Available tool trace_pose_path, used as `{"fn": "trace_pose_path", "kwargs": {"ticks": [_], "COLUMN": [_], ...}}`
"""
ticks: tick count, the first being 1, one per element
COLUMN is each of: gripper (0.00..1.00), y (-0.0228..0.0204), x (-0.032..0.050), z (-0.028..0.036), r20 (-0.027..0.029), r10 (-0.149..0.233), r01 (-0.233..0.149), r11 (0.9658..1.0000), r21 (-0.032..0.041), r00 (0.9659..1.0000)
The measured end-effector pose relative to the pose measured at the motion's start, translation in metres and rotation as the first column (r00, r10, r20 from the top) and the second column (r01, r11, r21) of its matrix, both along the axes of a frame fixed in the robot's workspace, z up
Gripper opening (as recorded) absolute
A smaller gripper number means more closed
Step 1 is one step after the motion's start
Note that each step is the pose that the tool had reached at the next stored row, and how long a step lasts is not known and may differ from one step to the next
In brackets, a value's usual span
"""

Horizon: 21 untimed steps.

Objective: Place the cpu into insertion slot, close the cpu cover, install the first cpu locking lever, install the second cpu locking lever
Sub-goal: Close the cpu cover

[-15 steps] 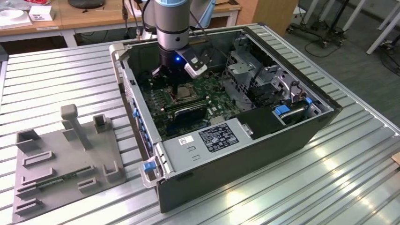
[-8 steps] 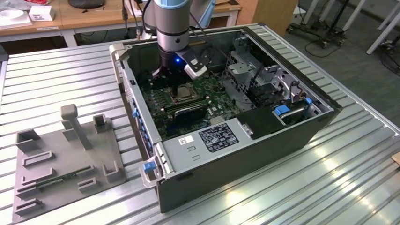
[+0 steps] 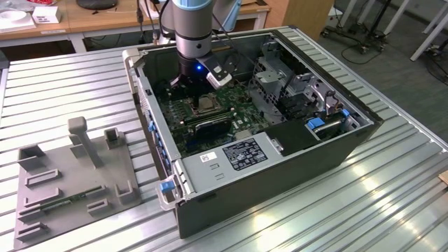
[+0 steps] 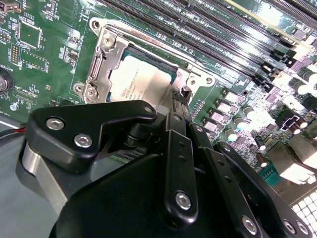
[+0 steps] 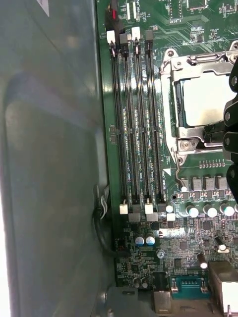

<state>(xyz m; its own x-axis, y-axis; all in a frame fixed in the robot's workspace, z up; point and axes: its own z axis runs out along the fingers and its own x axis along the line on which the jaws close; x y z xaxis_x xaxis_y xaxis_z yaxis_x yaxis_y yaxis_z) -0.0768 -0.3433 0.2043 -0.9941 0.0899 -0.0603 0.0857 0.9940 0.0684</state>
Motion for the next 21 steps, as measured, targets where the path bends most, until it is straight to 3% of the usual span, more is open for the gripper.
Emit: {"fn": "trace_pose_path", "kwargs": {"ticks": [21], "gripper": [0.11], "y": [0.0], "x": [-0.0001], "z": [-0.0046], "r20": [-0.0002], "r10": [0.0], "r01": [0.0], "r11": [1.0], "r21": [-0.0003], "r00": [1.0]}}
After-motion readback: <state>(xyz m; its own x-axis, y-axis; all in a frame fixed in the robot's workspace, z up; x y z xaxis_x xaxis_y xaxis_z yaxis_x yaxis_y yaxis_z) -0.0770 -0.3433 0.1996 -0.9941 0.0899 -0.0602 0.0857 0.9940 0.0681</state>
